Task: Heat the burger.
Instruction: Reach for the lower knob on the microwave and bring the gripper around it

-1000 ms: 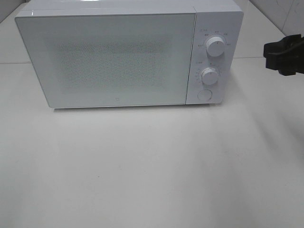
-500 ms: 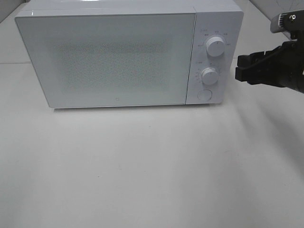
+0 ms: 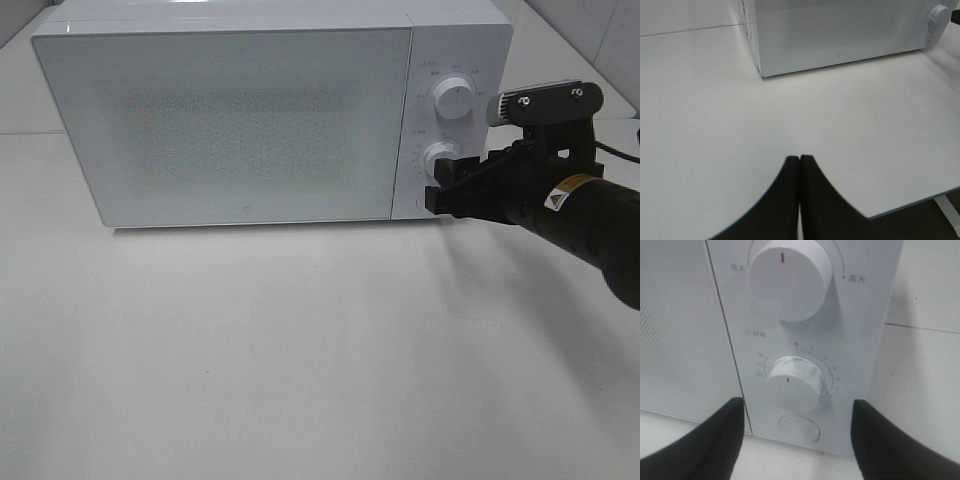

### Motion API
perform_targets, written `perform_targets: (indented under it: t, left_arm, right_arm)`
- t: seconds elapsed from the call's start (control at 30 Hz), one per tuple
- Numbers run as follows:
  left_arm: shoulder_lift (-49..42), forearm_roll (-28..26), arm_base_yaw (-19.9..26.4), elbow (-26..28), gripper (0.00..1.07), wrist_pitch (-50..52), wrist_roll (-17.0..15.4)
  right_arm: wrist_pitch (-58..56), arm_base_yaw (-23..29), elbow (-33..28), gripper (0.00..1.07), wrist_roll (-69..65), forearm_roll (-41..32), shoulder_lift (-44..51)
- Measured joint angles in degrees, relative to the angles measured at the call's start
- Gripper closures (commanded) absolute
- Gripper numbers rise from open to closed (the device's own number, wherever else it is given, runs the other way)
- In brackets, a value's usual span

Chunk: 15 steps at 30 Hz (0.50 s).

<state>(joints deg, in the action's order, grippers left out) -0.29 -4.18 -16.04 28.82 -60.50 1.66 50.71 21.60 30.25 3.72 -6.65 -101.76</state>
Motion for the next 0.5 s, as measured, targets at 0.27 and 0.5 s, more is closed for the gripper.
perform_targets:
  t: [0.27, 0.5]
  left_arm:
    - [0.0, 0.0, 0.0, 0.0, 1.06, 0.0, 0.0]
    - [0.0, -0.11, 0.0, 0.0, 1.06, 0.0, 0.29]
  right_arm:
    - [3.27, 2.92, 1.95, 0.48, 2.98, -3.27, -4.35]
    - [6.19, 3.04, 3.84, 0.48, 3.61, -6.47, -6.93]
